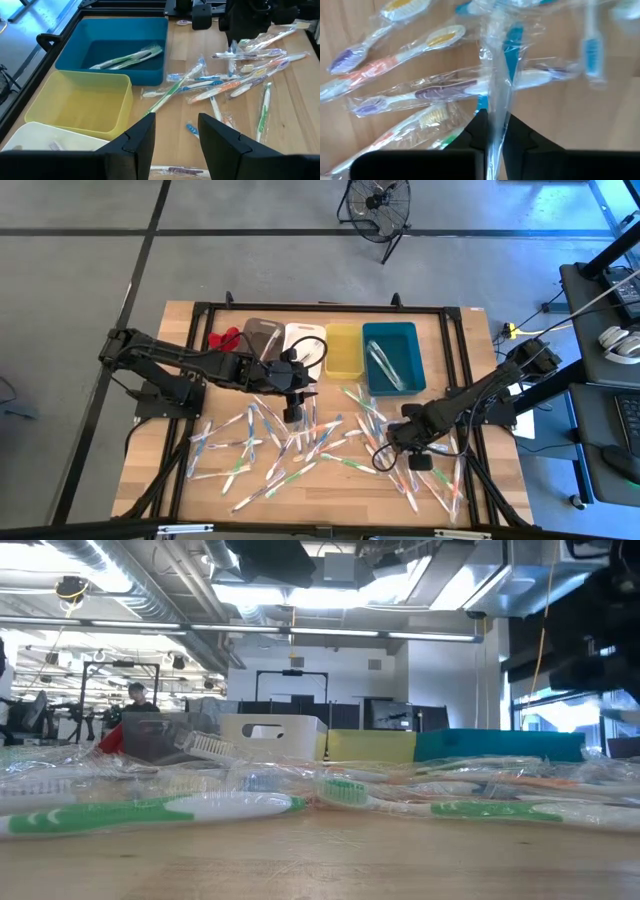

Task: Pick & Place Toothbrushes
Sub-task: Put the blue toothbrush into the yellow bin

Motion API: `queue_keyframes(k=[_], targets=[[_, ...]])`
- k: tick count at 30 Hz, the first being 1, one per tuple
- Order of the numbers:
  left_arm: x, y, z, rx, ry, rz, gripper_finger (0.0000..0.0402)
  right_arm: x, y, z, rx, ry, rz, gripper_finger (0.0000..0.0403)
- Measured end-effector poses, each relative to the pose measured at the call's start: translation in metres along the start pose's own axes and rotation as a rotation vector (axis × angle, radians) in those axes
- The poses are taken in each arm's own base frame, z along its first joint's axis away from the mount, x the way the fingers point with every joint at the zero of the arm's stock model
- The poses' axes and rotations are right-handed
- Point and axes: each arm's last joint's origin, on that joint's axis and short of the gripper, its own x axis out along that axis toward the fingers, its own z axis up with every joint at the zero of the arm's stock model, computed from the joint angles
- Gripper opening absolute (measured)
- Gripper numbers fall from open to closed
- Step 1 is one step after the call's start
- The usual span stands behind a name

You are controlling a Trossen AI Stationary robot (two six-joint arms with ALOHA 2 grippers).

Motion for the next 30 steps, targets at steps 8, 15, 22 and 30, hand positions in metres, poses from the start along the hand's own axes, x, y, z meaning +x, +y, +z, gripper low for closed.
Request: queue_keyframes(k=[8,15,22,30], targets=[[-0.003,-0.01,-0.002,0.022,0.008,-0.044,0.0143,-0.047,0.005,0.014,-0.038,-0.062,-0.163,0.0027],[-0.006,-0.021,-0.006,0.051,0.027,-0.073,0.0143,-0.107,-0.004,0.043,0.0,-0.272,-0.263,0.0034],[-0.011,-0.032,-0.012,0.087,0.067,-0.098,0.0143,-0.168,-0.036,0.07,0.098,-0.491,-0.285,0.0027],[-0.016,-0.045,-0.017,0.122,0.076,-0.132,0.0143,-0.211,-0.085,0.087,0.173,-0.676,-0.306,0.0031]])
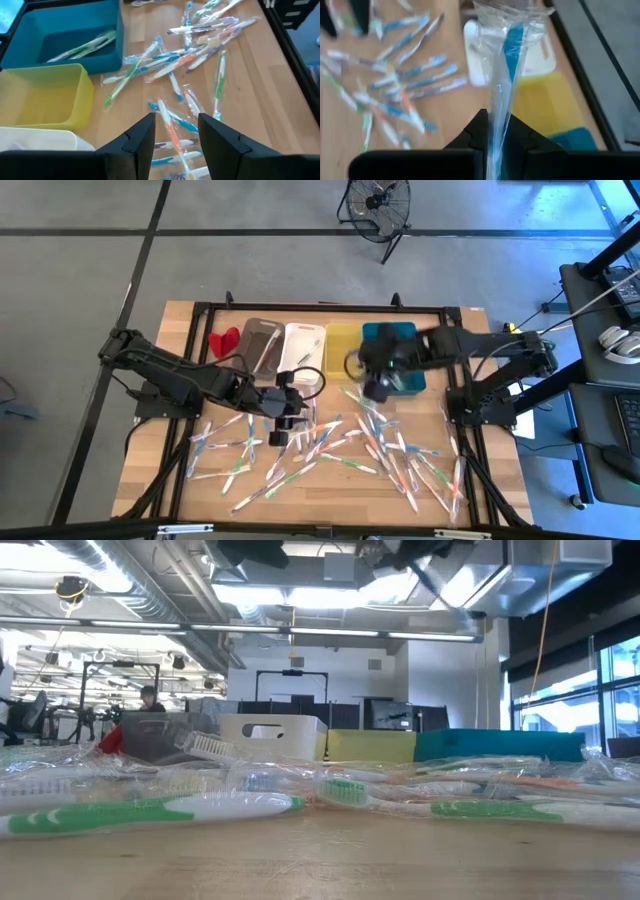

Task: Pick & Place Toothbrushes
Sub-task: Put the blue toothbrush into the yellow bin

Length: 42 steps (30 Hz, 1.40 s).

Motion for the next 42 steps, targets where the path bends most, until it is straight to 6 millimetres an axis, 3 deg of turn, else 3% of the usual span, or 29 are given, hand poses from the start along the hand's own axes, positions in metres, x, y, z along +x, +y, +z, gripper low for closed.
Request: queue_keyframes(k=[5,9,22,27,33,42], targets=[[-0.002,-0.005,-0.003,0.019,0.016,-0.006,0.0143,0.009,-0.03,0.011,0.044,-0.044,0.015,0.003],[-0.002,-0.007,-0.003,0.025,0.021,-0.007,0.0143,0.028,-0.048,0.015,0.046,-0.021,-0.022,0.0036],[-0.002,-0.007,-0.004,0.01,0.027,-0.006,0.0143,0.124,-0.078,0.015,0.148,0.15,-0.056,0.0035],[-0.002,-0.007,-0.004,0.002,0.029,-0.005,0.0143,0.151,-0.091,0.013,0.188,0.162,-0.038,0.0028],[-0.002,-0.006,-0.006,-0.002,0.049,-0.001,0.0143,0.162,-0.104,0.011,0.238,0.166,-0.049,0.0037],[-0.004,-0.013,-0.007,0.013,0.048,-0.018,0.0143,0.163,-0.116,0.009,0.303,0.167,-0.072,0.0037]])
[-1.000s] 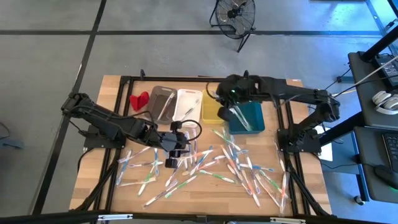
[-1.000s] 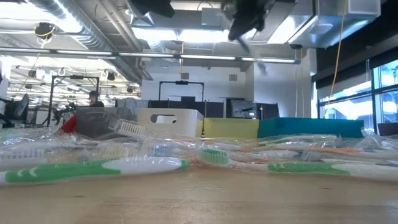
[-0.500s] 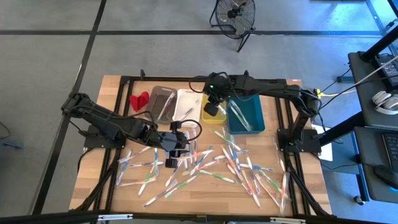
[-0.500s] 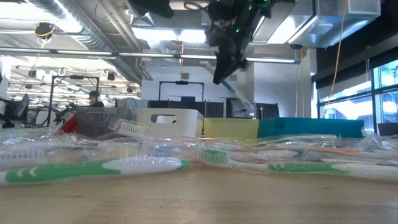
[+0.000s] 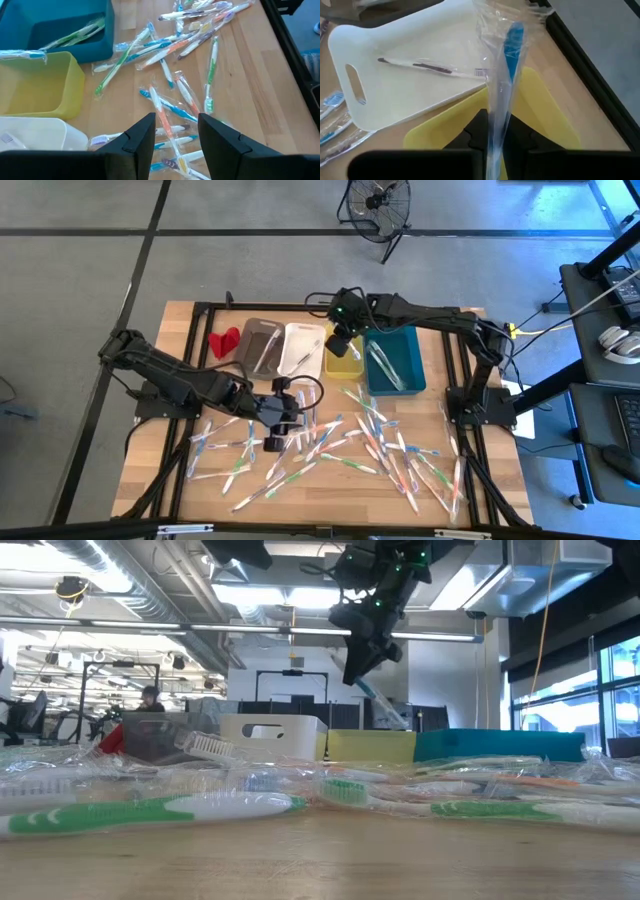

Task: Pick & Place Toothbrushes
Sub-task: Put the blue toothbrush into the yellow bin

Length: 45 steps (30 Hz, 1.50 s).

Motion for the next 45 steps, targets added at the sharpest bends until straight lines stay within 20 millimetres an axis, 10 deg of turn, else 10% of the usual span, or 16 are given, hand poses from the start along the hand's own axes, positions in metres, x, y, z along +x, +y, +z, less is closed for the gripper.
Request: queue_keyframes(k=[39,45], targets=[[-0.006,-0.016,-0.005,0.019,-0.002,0.039,0.0143,0.076,-0.001,-0.017,0.066,0.205,-0.009,0.0025],[-0.006,-0.016,-0.005,0.01,-0.003,0.039,0.0143,0.079,-0.001,-0.02,0.067,0.229,0.001,0.0096]])
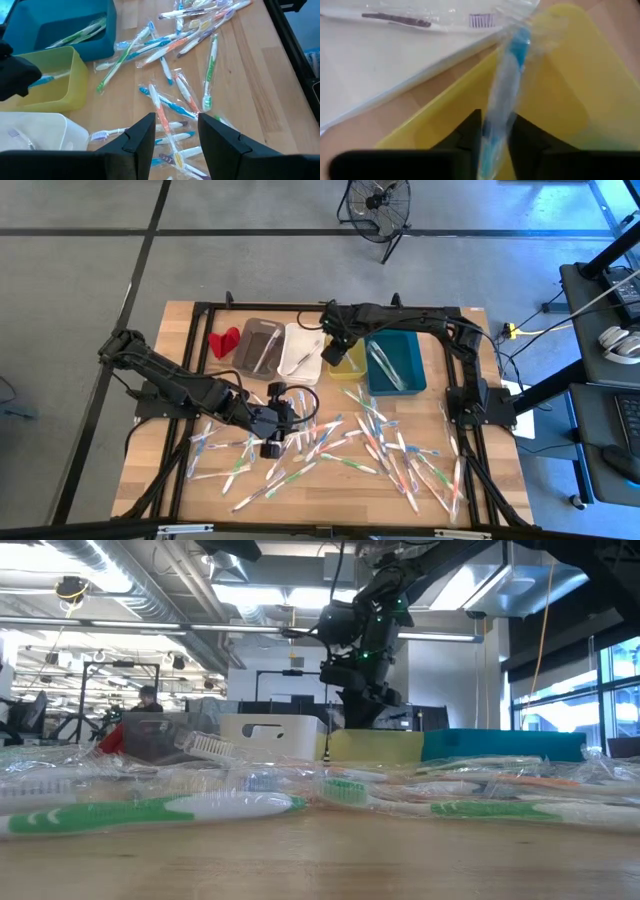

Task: Pick & Place Toothbrushes
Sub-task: Put the blue toothbrush into the yellow bin, then put the orange toothbrush into the black bin

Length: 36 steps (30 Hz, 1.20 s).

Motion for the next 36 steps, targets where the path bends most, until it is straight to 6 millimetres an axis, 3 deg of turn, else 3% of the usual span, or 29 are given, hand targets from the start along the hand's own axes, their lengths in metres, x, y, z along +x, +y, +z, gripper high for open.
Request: queue_keyframes(k=[7,16,24,36], targets=[[0.0,0.0,0.0,0.0,0.0,0.0,0.0143,0.0,0.0,0.0,-0.009,-0.003,0.001,0.0175],[0.0,0.0,0.0,0.0,0.0,0.0,0.0143,0.0,0.0,0.001,-0.003,-0.005,0.001,0.0211],[0.0,0.0,0.0,0.0,0.0,0.001,0.0143,-0.013,0.0,-0.001,-0.002,-0.011,0.01,0.0196],[0.0,0.0,0.0,0.001,0.003,0.001,0.0143,-0.074,0.007,-0.015,-0.038,-0.009,0.219,0.0143]])
